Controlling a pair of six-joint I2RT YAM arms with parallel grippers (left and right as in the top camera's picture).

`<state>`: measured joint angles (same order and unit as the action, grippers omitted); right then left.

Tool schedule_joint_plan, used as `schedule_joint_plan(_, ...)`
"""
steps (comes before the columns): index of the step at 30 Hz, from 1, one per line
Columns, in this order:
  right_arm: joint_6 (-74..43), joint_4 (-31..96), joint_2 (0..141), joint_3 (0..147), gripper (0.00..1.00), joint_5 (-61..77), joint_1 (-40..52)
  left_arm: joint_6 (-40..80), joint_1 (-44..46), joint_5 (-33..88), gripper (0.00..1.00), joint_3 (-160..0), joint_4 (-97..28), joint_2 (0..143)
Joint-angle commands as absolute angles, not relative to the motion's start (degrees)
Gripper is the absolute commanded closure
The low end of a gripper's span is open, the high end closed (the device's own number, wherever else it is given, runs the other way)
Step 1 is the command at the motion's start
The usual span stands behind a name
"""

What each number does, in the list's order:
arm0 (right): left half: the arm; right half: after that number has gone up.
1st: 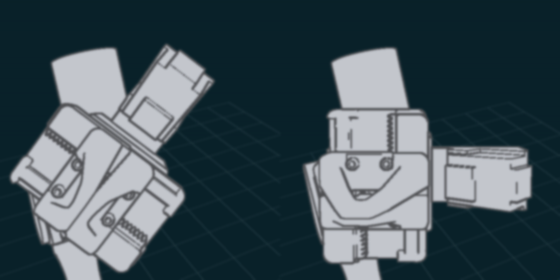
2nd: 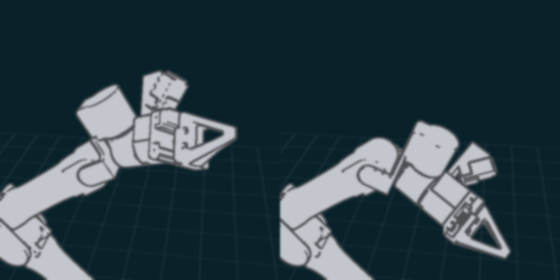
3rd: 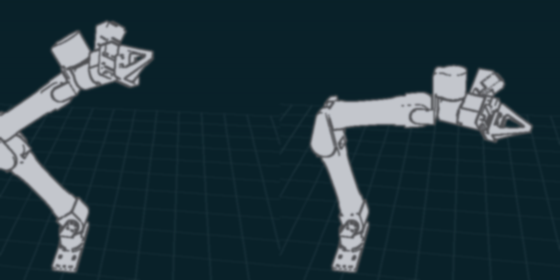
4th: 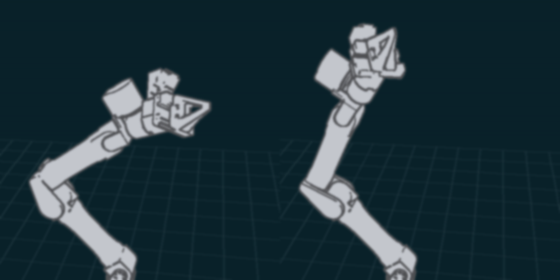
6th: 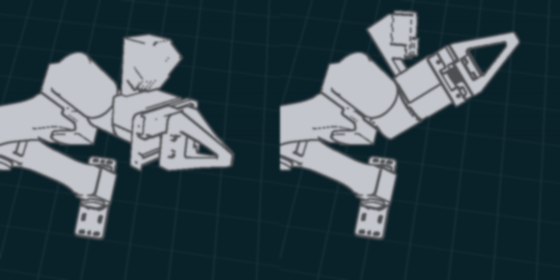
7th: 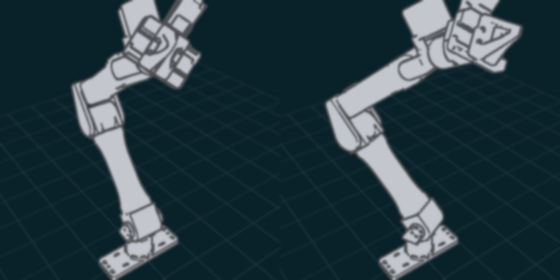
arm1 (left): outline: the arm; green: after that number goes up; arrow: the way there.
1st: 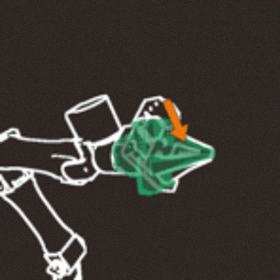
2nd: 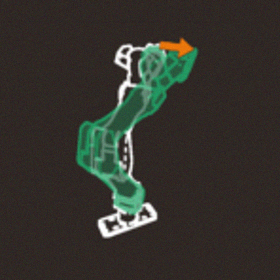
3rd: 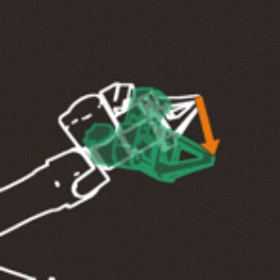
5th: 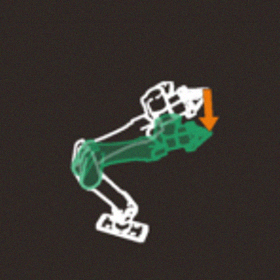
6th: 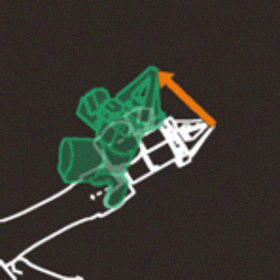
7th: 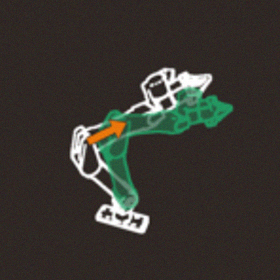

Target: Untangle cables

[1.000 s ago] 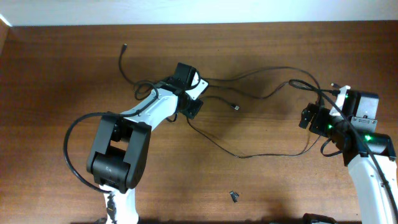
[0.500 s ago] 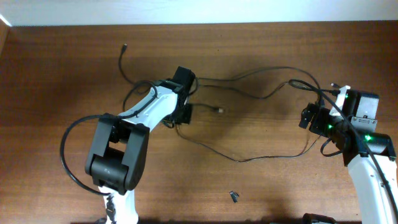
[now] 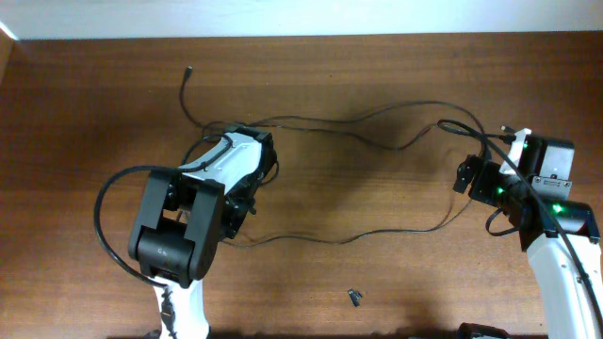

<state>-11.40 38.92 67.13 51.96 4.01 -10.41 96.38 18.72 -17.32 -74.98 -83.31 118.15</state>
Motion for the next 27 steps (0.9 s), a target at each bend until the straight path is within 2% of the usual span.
schedule_joint_plan(1,-10.96,38.06,67.24,52.82,0.01,4.34,-10.48,114.06,18.41,-17.58,0.99,-75.05,-81.91,119.02)
schedule_joint_plan(11,-10.94,37.98,67.24,52.82,0.01,4.32,-10.48,113.99,17.82,-19.53,1.0,-75.05,-68.64,119.02)
schedule_joint_plan(16,-10.94,37.95,67.24,52.82,0.01,4.34,-10.48,113.71,9.76,-19.46,1.0,-75.05,-61.63,119.02)
schedule_joint_plan(20,-10.94,37.89,67.24,52.82,0.01,4.32,-10.48,93.01,-0.56,-17.8,1.0,-75.05,-48.42,119.02)
schedule_joint_plan(25,-10.94,37.5,67.24,52.82,0.01,4.32,-10.48,76.4,-2.63,-17.78,1.0,-75.05,-37.15,119.02)
schedule_joint_plan(26,-10.94,37.5,67.24,52.82,0.01,4.32,-10.48,74.98,-2.5,-17.82,0.97,-75.05,-36.27,119.02)
schedule_joint_plan(27,-10.94,37.5,67.24,52.82,0.01,4.32,-10.48,74.89,-2.5,-17.96,0.88,-75.05,-35.73,119.02)
